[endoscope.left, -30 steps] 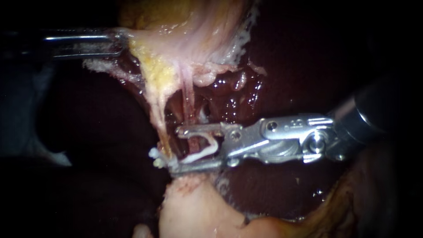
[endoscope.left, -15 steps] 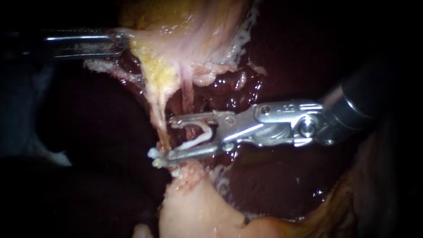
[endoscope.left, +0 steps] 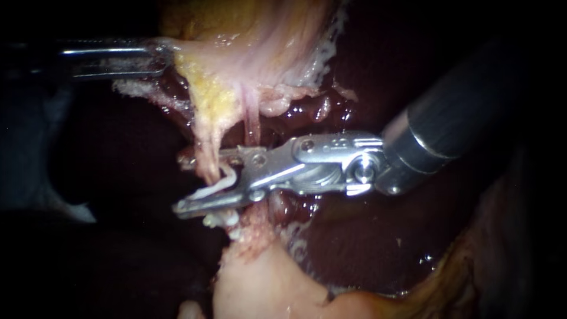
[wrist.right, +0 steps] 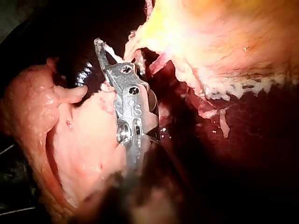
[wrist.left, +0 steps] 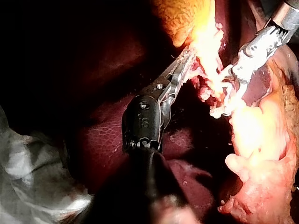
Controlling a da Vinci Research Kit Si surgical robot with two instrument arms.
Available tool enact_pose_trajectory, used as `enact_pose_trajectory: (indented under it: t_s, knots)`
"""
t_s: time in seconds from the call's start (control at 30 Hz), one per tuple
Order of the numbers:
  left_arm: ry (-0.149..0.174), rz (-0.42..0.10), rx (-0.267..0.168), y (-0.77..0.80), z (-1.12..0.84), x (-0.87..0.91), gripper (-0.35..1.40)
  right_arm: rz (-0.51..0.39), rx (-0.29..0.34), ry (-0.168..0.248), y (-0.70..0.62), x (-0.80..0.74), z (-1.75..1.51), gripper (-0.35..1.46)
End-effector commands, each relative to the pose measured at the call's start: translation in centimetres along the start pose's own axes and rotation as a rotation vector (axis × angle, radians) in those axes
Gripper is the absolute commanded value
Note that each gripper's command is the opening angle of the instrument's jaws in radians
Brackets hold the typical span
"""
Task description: Clipping third clip left tube
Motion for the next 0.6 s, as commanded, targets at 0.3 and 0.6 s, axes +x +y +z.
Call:
enact_pose_trajectory:
  t_s: [0.3, 0.6]
  knots:
    - [0.000, -0.001, -0.001, 0.00, 0.00, 0.00, -0.35, 0.024, 0.000, 0.057, -0.03, 0.16, 0.07, 0.45]
    - [0.000, -0.001, -0.001, 0.00, 0.00, 0.00, -0.35, 0.045, 0.007, 0.124, -0.13, 0.63, -0.06, 0.45]
